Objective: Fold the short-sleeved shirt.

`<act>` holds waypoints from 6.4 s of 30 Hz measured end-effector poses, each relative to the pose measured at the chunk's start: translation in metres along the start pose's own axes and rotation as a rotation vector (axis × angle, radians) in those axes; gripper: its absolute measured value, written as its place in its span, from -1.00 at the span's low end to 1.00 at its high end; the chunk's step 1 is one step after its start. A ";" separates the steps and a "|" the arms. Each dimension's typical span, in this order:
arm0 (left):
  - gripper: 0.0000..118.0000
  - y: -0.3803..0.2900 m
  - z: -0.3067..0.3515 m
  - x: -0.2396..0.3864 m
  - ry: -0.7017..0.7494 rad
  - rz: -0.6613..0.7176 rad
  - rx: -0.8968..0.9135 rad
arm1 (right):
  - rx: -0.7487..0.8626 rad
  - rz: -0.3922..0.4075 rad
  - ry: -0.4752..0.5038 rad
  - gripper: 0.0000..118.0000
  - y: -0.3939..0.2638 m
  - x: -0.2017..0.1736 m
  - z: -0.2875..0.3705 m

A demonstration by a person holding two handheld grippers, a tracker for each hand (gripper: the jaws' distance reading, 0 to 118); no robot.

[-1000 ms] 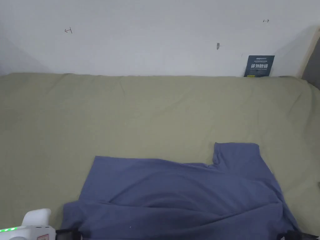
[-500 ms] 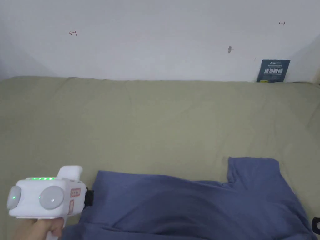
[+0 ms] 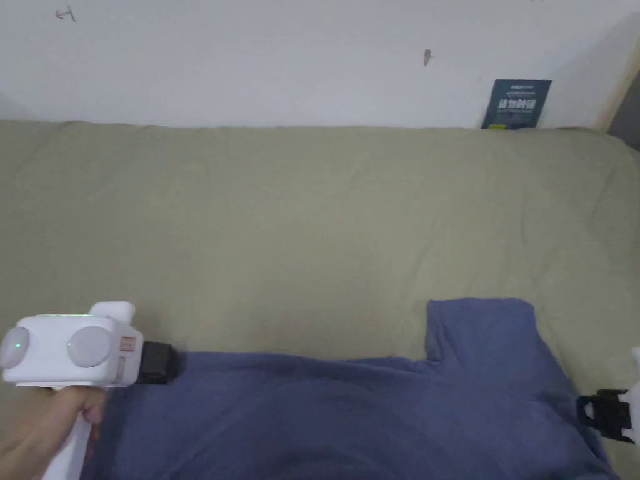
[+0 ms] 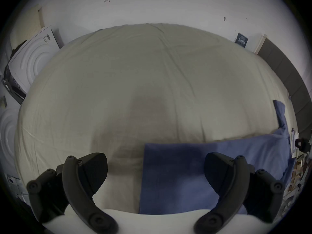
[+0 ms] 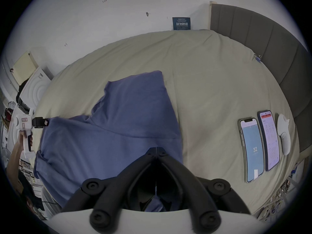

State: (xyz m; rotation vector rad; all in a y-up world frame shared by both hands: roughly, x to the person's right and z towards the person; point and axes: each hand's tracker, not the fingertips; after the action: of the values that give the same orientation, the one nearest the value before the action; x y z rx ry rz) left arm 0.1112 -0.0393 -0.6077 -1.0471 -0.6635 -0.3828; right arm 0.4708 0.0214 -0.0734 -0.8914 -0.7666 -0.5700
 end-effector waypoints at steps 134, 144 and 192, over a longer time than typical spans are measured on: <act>-0.89 -0.218 0.177 -0.197 -0.526 0.631 0.018 | 0.185 0.042 0.326 -1.00 -0.173 -0.098 0.162; -0.89 -0.200 0.222 -0.132 -0.477 0.514 0.022 | 0.175 0.052 0.341 -1.00 -0.177 -0.105 0.163; -0.99 -0.214 0.123 0.148 -0.600 0.164 -0.136 | 0.134 -0.077 0.370 -1.00 -0.223 -0.077 0.152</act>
State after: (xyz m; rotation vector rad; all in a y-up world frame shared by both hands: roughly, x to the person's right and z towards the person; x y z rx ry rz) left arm 0.0574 -0.0263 -0.3257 -1.3503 -1.0856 0.0408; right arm 0.2113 0.0444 0.0315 -0.6106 -0.4974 -0.7191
